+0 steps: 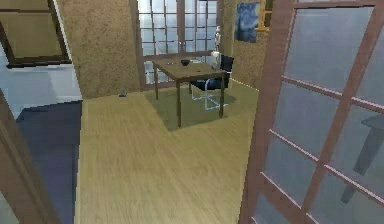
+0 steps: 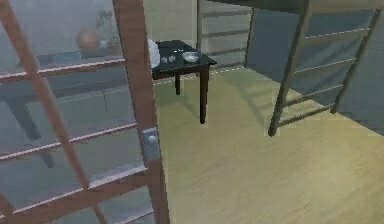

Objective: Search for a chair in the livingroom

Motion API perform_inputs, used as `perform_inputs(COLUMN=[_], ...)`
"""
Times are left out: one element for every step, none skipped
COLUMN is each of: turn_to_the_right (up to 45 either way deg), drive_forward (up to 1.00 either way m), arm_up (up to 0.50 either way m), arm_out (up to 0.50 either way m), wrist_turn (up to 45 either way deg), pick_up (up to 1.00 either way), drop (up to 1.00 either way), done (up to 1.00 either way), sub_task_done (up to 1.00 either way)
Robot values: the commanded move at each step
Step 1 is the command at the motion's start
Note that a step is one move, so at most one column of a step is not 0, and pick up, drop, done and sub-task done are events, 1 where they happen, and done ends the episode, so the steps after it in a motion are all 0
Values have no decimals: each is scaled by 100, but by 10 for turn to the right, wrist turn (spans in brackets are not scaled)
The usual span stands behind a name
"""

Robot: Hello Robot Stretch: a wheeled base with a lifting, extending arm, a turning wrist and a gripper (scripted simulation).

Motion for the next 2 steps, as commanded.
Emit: perform_inputs(turn_to_the_right=[0, -60], drive_forward=[95, 0], arm_up=[0, 0], arm_out=[0, 0], wrist_turn=[0, 0], pick_up=[0, 0], drop=[0, 0], done=[0, 0], sub_task_done=[0, 0])
